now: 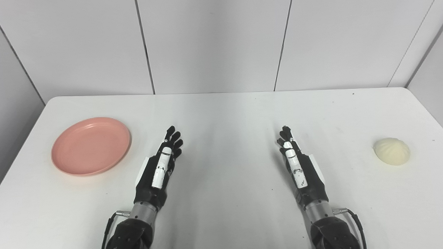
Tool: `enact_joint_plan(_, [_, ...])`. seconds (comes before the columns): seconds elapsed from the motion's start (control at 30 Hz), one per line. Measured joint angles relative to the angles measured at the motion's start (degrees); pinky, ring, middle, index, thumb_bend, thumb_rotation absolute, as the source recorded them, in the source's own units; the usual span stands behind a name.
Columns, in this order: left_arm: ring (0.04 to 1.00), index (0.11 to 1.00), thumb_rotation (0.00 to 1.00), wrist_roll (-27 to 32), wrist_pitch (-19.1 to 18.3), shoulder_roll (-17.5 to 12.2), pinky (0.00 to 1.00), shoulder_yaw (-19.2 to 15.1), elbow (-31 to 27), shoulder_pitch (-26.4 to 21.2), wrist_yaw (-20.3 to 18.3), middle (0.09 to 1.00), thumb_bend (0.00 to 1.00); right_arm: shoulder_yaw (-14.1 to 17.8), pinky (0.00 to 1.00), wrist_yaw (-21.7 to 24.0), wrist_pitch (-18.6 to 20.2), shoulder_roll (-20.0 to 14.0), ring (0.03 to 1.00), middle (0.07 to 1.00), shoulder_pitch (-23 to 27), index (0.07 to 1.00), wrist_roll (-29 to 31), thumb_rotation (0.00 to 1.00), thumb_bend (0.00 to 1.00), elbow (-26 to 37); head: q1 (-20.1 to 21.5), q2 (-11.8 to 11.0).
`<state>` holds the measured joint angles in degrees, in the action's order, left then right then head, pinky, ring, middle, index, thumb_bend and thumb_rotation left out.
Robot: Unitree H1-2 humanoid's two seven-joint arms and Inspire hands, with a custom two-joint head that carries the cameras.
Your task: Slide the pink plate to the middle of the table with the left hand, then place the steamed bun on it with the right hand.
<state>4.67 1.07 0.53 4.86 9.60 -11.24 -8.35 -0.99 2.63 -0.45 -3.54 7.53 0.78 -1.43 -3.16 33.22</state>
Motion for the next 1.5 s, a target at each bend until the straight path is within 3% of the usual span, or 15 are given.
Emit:
enact_joint_plan(0.9, [0.975, 0.998, 1.00, -0.02, 0.01, -0.01, 0.99, 0.14, 0.03, 0.00, -0.01, 0.988, 0.40, 0.00, 1.00, -0.02, 0.00, -0.06, 0.968, 0.988, 0.00, 0.995, -0.03, 1.00, 0.25, -0.02, -0.79, -0.26])
enact_joint_plan(1.27, [0.972, 0.993, 1.00, -2.26, 1.74, 1.36, 0.98, 0.59, 4.30, -2.61, 1.33, 0.983, 0.39, 0.95, 1.00, 2.38, -0.25, -1.97, 0.994, 1.000, 0.29, 1.000, 3.21, 1.00, 0.19, -1.01, -13.43, -4.12])
enact_joint_plan(1.5, [0.975, 0.997, 1.00, -3.89, 4.07, 2.63, 0.98, 0.67, 8.41, -5.42, 2.83, 0.985, 0.38, 2.04, 1.00, 4.01, -0.54, -2.71, 1.000, 1.000, 1.13, 1.000, 5.16, 1.00, 0.17, -2.26, -15.56, -5.10])
